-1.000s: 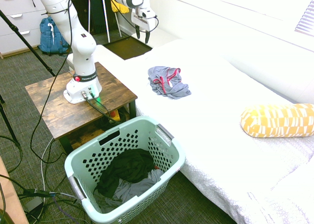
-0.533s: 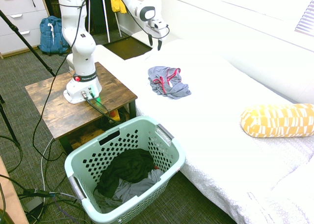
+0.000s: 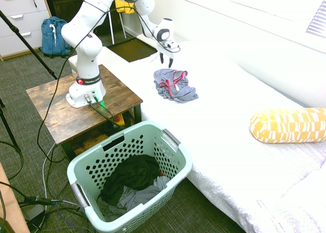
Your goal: Put my clothes in the laundry bag
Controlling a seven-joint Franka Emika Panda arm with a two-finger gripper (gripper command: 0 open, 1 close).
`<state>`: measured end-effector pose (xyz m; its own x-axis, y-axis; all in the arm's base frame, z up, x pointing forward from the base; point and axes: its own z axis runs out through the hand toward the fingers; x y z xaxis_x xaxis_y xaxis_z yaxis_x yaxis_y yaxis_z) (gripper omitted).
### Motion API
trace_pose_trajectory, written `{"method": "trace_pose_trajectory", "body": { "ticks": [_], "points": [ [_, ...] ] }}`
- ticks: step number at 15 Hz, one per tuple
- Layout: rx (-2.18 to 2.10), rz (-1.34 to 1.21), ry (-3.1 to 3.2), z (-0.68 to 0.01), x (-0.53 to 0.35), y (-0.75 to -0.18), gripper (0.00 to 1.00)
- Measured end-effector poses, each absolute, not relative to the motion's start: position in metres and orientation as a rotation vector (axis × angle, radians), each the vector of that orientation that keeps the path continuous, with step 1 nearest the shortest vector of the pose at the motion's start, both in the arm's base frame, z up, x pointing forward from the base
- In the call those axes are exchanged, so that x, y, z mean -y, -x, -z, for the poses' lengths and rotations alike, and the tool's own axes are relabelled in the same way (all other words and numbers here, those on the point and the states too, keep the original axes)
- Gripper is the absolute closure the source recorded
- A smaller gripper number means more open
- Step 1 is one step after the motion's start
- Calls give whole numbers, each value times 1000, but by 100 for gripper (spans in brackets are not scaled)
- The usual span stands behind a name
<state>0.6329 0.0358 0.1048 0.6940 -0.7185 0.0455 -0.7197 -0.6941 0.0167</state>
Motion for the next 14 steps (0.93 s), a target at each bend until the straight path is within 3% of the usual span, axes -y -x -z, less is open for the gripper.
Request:
{"method": "trace_pose_trajectory", "body": {
  "ticks": [8, 9, 14],
  "points": [
    [1184, 45, -2831, -5, -19, -672, 0],
    [1178, 58, -2835, 0, -17, -671, 100],
    [1175, 99, -2845, 8, -13, -671, 100]
  ]
}}
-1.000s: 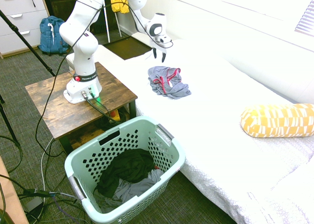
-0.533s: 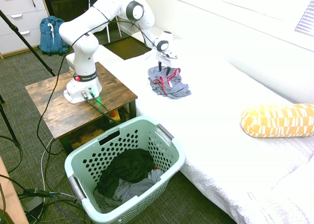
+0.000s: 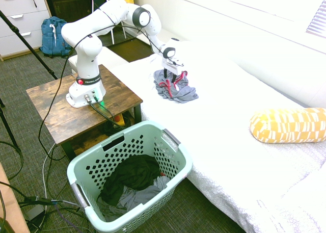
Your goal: Put my clothes in the laundry bag
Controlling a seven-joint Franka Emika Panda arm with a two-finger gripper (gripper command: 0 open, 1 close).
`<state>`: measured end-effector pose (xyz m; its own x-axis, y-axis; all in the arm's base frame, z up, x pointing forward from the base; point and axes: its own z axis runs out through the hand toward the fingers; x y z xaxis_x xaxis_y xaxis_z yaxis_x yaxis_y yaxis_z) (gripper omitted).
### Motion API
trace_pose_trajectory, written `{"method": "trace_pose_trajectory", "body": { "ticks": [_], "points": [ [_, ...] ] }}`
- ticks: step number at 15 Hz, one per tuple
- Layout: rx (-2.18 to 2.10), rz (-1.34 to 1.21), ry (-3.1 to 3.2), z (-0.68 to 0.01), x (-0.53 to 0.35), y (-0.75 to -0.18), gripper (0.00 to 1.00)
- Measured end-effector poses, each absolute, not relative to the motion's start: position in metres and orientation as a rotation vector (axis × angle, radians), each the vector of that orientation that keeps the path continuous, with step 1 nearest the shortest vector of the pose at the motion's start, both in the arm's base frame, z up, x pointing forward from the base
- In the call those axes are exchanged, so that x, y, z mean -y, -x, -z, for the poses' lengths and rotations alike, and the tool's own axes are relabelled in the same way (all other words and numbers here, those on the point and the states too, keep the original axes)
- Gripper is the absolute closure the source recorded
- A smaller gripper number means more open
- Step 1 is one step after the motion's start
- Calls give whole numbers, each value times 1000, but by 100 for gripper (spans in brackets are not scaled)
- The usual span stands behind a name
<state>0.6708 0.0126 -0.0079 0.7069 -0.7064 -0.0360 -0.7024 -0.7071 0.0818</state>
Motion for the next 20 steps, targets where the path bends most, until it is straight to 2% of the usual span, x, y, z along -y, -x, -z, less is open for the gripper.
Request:
{"method": "trace_pose_trajectory", "body": {
  "ticks": [20],
  "points": [
    [1269, 135, -2796, 16, 23, -661, 100]
  ]
}}
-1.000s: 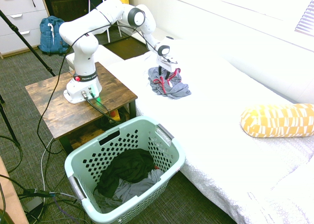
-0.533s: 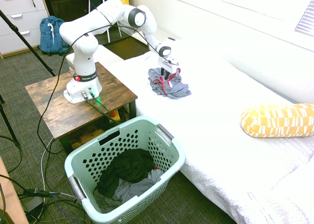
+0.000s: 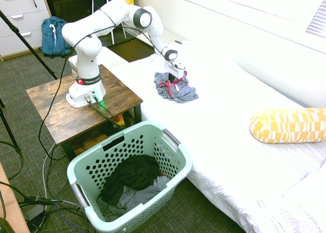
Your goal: Put my clothes in the laundry bag
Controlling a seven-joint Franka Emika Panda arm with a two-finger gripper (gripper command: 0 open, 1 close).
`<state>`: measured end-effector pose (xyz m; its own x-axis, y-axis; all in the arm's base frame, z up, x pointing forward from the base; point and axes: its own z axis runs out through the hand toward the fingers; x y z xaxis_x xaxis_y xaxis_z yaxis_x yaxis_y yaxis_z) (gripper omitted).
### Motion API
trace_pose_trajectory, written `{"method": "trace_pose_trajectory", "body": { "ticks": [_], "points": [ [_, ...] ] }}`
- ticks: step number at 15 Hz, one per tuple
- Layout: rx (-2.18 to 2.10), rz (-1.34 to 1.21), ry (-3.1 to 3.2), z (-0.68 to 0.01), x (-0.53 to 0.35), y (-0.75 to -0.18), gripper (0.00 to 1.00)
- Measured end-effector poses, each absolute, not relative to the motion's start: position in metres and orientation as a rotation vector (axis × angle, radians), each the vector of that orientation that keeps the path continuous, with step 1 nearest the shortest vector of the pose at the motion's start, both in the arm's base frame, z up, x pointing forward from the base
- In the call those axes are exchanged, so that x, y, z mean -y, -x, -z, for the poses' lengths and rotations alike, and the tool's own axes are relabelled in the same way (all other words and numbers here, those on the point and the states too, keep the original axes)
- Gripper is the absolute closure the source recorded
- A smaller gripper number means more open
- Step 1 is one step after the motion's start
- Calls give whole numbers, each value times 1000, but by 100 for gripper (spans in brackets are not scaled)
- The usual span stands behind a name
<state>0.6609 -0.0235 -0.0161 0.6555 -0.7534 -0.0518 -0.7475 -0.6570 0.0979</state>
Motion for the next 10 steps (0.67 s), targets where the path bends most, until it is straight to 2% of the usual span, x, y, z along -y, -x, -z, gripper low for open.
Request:
{"method": "trace_pose_trajectory", "body": {
  "ticks": [6, 10],
  "points": [
    [1246, 125, -2805, -35, 32, -668, 100],
    [1121, 178, -2758, -159, 52, -684, 100]
  ]
}}
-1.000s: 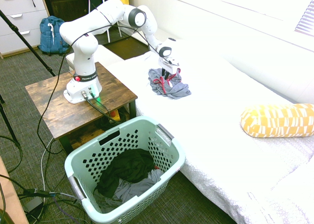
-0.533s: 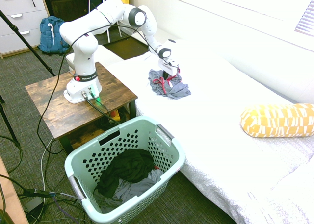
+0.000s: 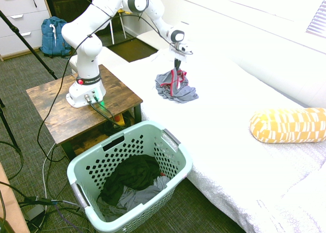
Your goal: Put my clothes in the laundry bag
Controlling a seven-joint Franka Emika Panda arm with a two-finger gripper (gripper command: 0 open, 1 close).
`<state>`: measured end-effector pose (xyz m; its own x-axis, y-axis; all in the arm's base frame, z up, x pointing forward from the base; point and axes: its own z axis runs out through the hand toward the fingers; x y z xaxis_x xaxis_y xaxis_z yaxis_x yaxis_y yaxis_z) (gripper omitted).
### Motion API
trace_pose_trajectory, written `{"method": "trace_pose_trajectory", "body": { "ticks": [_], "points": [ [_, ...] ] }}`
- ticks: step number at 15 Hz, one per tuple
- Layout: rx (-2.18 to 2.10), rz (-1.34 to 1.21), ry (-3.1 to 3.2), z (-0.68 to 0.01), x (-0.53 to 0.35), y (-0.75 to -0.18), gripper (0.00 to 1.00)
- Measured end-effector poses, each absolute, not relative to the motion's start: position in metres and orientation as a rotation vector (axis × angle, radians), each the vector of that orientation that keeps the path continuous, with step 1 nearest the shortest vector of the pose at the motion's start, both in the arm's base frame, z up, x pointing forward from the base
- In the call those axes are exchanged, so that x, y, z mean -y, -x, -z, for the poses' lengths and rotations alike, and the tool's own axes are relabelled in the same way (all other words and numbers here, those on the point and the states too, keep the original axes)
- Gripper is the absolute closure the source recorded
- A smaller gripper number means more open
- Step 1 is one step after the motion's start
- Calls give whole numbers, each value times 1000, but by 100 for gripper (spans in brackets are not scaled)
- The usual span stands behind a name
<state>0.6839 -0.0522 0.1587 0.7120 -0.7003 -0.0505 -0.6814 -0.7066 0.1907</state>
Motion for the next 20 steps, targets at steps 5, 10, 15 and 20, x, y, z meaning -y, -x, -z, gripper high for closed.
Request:
{"method": "trace_pose_trajectory", "body": {
  "ticks": [5, 10, 15, 20],
  "points": [
    [933, 329, -2508, -373, 135, -647, 100],
    [852, 387, -2226, -563, 211, -576, 100],
    [1005, 618, -1965, -688, 317, -417, 100],
    [1268, 886, -1821, -634, 444, -235, 100]
  ]
}}
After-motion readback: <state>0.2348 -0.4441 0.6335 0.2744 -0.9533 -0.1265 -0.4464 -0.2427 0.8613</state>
